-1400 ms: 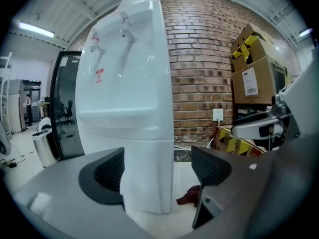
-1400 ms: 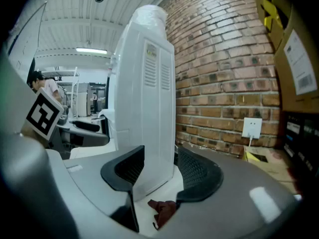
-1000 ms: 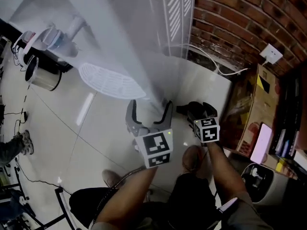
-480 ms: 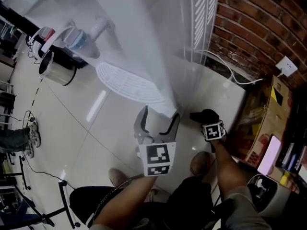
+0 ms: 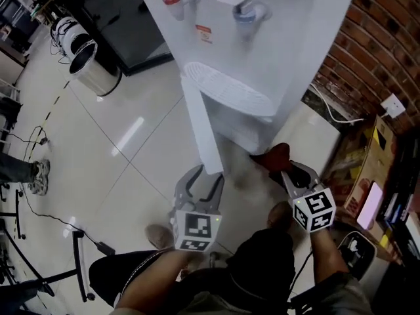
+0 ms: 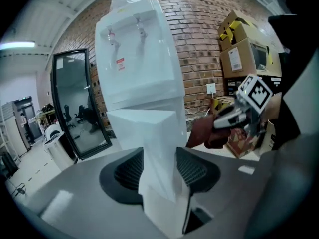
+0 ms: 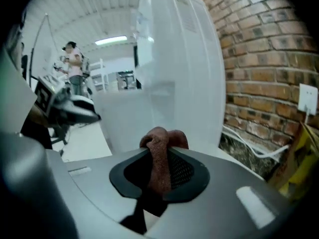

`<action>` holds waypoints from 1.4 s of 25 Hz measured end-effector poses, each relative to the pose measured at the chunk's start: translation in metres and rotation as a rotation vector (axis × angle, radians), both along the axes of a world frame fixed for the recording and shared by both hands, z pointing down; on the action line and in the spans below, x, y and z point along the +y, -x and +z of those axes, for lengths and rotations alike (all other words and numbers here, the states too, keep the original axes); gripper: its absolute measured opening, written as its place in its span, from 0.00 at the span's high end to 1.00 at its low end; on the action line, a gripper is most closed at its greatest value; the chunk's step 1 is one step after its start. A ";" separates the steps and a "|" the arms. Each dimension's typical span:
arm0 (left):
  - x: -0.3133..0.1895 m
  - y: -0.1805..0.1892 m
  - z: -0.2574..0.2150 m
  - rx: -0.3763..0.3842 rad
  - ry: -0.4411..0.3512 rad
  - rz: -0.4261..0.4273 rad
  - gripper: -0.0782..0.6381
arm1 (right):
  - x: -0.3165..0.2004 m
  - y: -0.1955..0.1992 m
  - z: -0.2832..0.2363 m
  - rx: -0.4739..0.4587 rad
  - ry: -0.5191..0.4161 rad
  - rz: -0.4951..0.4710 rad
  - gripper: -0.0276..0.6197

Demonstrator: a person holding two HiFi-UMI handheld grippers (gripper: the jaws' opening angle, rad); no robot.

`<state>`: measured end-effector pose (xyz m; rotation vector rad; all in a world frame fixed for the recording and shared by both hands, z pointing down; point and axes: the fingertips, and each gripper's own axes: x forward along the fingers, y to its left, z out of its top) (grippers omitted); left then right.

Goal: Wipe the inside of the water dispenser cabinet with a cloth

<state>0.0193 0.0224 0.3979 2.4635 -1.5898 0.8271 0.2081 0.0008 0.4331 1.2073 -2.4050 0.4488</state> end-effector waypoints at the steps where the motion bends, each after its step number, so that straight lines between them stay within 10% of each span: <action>1: 0.005 0.013 0.001 0.000 0.002 -0.007 0.62 | 0.004 0.021 -0.032 -0.035 -0.047 -0.058 0.85; 6: 0.019 0.068 0.003 -0.010 -0.009 -0.030 0.69 | 0.025 0.162 -0.150 -0.123 -0.216 -0.415 0.85; 12: 0.018 0.119 0.002 0.038 -0.019 -0.090 0.70 | 0.017 0.320 -0.130 -0.024 -0.231 -0.679 0.85; 22: 0.005 0.184 0.003 0.020 -0.032 -0.131 0.76 | -0.184 0.297 -0.122 0.054 -0.442 0.090 0.85; 26: -0.004 0.202 0.004 -0.004 -0.041 -0.177 0.87 | -0.186 0.289 -0.131 -0.026 -0.472 0.195 0.85; 30: -0.011 0.213 0.004 -0.005 -0.048 -0.175 0.89 | -0.088 0.321 -0.156 -0.267 -0.481 -0.217 0.85; 33: -0.013 0.222 0.003 -0.011 -0.060 -0.177 0.89 | 0.002 0.364 -0.107 -0.185 -0.360 -0.626 0.85; 35: -0.016 0.228 0.003 -0.022 -0.062 -0.191 0.89 | 0.012 0.384 -0.078 -0.180 -0.299 -0.690 0.85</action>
